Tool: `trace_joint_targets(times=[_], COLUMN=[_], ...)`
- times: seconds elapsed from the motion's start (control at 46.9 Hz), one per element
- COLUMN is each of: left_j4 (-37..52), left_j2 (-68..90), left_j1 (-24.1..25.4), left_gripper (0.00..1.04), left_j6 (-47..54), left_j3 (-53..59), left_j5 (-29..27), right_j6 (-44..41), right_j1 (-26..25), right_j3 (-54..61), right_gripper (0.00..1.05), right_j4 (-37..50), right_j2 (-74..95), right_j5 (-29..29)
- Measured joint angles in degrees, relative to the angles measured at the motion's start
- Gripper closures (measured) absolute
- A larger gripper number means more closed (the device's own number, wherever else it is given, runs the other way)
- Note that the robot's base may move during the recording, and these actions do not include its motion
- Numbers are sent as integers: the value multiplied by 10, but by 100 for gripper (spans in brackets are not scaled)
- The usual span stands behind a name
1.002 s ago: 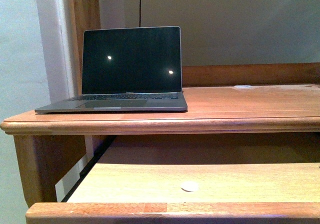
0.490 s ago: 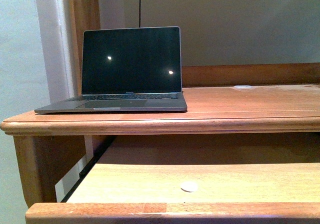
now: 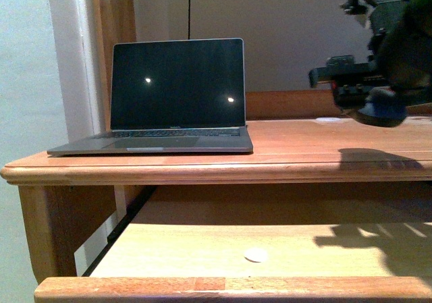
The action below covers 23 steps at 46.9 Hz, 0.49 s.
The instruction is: Place mouse
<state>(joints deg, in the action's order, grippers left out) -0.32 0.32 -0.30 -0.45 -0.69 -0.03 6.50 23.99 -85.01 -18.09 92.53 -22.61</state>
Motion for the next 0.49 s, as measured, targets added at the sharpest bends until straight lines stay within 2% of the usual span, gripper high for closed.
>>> trace_joint_targets(times=[0.192, 0.49], left_j4=[0, 0], left_j2=[0, 0], left_j1=[0, 0], left_gripper=[8, 8], left_j6=[0, 0], left_j3=[0, 0], left_j5=[0, 0], right_j6=[13, 13], right_j1=[32, 38], right_j3=[-105, -209], right_gripper=[47, 47], right_j4=[-31, -63], right_j2=[100, 186], right_j5=[-43, -89])
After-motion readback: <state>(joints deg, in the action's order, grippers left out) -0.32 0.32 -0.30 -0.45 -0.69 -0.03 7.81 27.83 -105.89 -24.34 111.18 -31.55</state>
